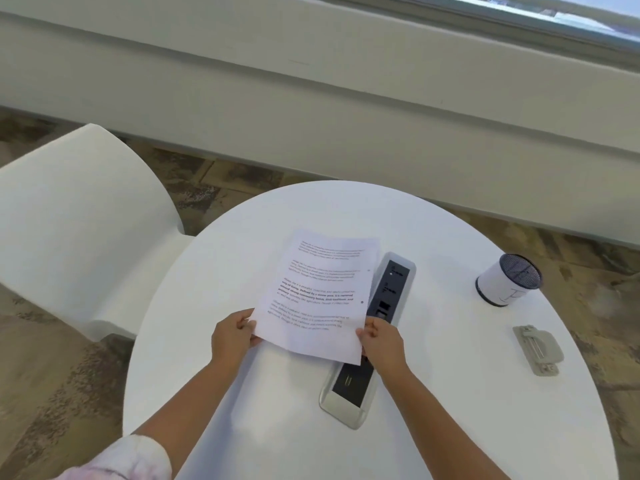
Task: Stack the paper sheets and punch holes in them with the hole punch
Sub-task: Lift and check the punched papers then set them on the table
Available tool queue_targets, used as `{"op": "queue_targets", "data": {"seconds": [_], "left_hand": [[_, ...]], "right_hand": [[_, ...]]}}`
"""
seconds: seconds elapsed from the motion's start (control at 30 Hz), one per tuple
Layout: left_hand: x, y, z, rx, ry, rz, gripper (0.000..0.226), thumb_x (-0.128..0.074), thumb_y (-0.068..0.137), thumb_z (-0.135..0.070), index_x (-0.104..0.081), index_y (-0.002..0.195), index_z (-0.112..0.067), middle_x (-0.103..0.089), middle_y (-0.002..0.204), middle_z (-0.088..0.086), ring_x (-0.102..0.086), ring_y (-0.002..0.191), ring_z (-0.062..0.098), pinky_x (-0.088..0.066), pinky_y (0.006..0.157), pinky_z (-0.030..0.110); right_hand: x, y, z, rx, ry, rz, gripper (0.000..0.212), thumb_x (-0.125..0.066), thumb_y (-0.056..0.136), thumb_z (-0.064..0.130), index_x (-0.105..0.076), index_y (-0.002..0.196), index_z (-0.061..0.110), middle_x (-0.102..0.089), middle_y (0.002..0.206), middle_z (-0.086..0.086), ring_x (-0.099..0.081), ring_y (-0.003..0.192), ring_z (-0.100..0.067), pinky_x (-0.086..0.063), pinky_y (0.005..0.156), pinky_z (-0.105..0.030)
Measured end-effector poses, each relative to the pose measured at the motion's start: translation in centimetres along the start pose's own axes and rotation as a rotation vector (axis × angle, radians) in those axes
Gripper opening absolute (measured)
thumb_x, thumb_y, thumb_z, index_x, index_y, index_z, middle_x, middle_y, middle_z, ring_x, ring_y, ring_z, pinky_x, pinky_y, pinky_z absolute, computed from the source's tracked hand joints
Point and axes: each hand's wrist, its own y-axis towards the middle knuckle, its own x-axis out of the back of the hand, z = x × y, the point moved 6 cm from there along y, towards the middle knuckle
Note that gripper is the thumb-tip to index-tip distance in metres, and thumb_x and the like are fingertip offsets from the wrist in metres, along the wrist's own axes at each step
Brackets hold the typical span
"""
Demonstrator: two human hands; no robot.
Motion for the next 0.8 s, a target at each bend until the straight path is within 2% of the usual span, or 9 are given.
{"op": "queue_targets", "data": {"seconds": [0.1,0.23,0.4,0.47,0.57,0.63,0.7,0.8], "left_hand": [[1.8,2.3,-0.3,0.019,-0.017,-0.094,0.031,-0.047,0.09,0.006,-0.058,0.118,-0.001,-0.06,0.1,0.016,-0.061,0.078,0.027,-0.051,0.085,0.036],[3.1,5.1,-0.8,0.034,-0.047,-0.154,0.031,-0.046,0.09,0.007,-0.059,0.117,0.0,-0.061,0.098,0.013,-0.06,0.068,0.017,-0.05,0.088,0.037],[3.7,8.1,-1.3,0.051,-0.066,-0.202,0.03,-0.047,0.09,0.005,-0.06,0.116,-0.003,-0.062,0.103,0.013,-0.064,0.049,0.008,-0.05,0.089,0.038],[3.6,9.1,-1.5,0.05,-0.069,-0.212,0.031,-0.047,0.09,0.004,-0.059,0.118,-0.002,-0.062,0.11,0.015,-0.067,0.063,0.019,-0.049,0.088,0.036],[3.6,9.9,-1.9,0.031,-0.069,-0.228,0.032,-0.047,0.091,0.004,-0.058,0.12,-0.001,-0.061,0.117,0.014,-0.063,0.092,0.034,-0.048,0.086,0.033],[3.6,10.4,-2.2,0.011,-0.056,-0.241,0.033,-0.047,0.09,0.004,-0.058,0.121,-0.001,-0.061,0.113,0.012,-0.062,0.096,0.033,-0.049,0.088,0.033],[3.7,11.0,-2.5,-0.01,-0.024,-0.252,0.033,-0.048,0.09,0.004,-0.06,0.12,-0.003,-0.062,0.109,0.013,-0.062,0.091,0.029,-0.049,0.092,0.036],[4.0,11.9,-2.9,-0.035,0.022,-0.258,0.032,-0.049,0.089,0.003,-0.062,0.117,-0.006,-0.063,0.114,0.014,-0.063,0.097,0.031,-0.049,0.092,0.036]], "right_hand": [[-2.2,1.8,1.1,-0.082,0.115,0.057,0.024,-0.052,0.09,0.008,-0.063,0.111,0.006,-0.067,0.093,-0.006,-0.066,0.092,-0.027,-0.055,0.086,-0.04],[-4.4,3.8,2.9,-0.118,0.181,0.101,0.029,-0.049,0.089,0.003,-0.061,0.116,0.006,-0.066,0.102,-0.009,-0.066,0.096,-0.027,-0.056,0.079,-0.033],[-6.0,6.0,4.2,-0.095,0.202,0.079,0.033,-0.052,0.089,0.007,-0.052,0.122,0.012,-0.063,0.098,-0.005,-0.064,0.088,-0.021,-0.054,0.069,-0.025],[-6.6,6.6,4.4,-0.083,0.214,0.081,0.031,-0.053,0.089,0.007,-0.05,0.12,0.012,-0.064,0.096,-0.007,-0.063,0.087,-0.021,-0.055,0.068,-0.025],[-7.2,7.4,4.6,-0.083,0.234,0.074,0.028,-0.054,0.089,0.007,-0.05,0.116,0.012,-0.064,0.094,-0.008,-0.064,0.085,-0.022,-0.057,0.076,-0.032],[-7.5,7.8,4.7,-0.073,0.241,0.07,0.028,-0.055,0.089,0.007,-0.05,0.116,0.012,-0.065,0.094,-0.009,-0.065,0.087,-0.024,-0.057,0.078,-0.032],[-7.7,8.1,4.9,-0.063,0.255,0.072,0.027,-0.055,0.088,0.007,-0.05,0.114,0.013,-0.065,0.092,-0.009,-0.066,0.087,-0.024,-0.056,0.075,-0.03],[-8.1,8.4,5.1,-0.056,0.266,0.082,0.026,-0.056,0.088,0.008,-0.05,0.112,0.014,-0.065,0.089,-0.007,-0.066,0.078,-0.02,-0.057,0.077,-0.031]]}}
